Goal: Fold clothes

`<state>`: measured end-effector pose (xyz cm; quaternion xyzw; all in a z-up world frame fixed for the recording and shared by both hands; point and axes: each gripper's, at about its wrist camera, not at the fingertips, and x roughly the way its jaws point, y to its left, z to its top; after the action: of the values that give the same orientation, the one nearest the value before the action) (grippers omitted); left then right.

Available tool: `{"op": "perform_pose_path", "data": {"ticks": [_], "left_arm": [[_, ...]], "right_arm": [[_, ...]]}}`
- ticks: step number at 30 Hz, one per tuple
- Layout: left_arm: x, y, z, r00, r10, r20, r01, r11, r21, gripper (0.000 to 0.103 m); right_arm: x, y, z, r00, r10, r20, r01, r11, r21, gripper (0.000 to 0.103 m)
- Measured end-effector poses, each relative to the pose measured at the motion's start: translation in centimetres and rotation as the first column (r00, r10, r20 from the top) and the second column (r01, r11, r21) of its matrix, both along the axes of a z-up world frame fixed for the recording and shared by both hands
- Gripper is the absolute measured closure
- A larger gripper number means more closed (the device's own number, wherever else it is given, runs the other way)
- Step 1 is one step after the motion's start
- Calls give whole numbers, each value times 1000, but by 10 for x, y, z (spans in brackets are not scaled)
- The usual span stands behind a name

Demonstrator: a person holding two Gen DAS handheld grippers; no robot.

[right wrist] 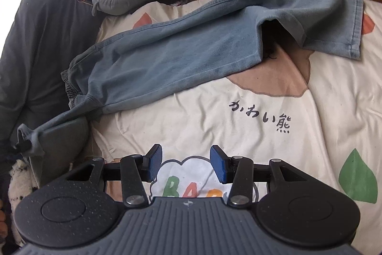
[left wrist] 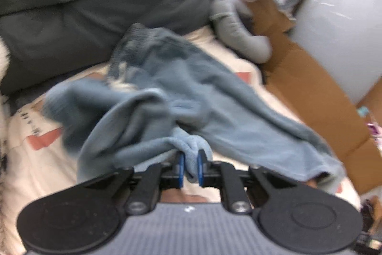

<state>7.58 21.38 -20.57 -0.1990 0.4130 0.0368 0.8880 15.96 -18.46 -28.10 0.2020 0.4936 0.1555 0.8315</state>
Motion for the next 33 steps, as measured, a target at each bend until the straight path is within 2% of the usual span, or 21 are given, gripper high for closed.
{"op": "perform_pose_path", "data": {"ticks": [9, 15, 19, 22, 28, 33], "left_arm": [[22, -48, 30, 989, -127, 81, 133, 988, -83, 92], [31, -75, 37, 981, -165, 104, 178, 975, -130, 92], [34, -89, 39, 975, -195, 107, 210, 966, -154, 92], [36, -101, 43, 963, -242, 118, 259, 952, -161, 92], [40, -117, 53, 948, -288, 137, 309, 934, -180, 92], [46, -131, 56, 940, -310, 143, 335, 920, -204, 92]], "right_arm": [[0, -2, 4, 1000, 15, 18, -15, 1000, 2, 51], [-2, 3, 6, 999, 39, 30, -40, 999, 19, 50], [-6, 12, 11, 995, 80, 61, -83, 995, 48, 39], [-8, 23, 15, 990, 122, 77, -128, 989, 78, 36], [-17, 45, 16, 977, 195, 83, -202, 974, 100, 34], [-26, 62, 21, 958, 256, 128, -271, 956, 113, 28]]}}
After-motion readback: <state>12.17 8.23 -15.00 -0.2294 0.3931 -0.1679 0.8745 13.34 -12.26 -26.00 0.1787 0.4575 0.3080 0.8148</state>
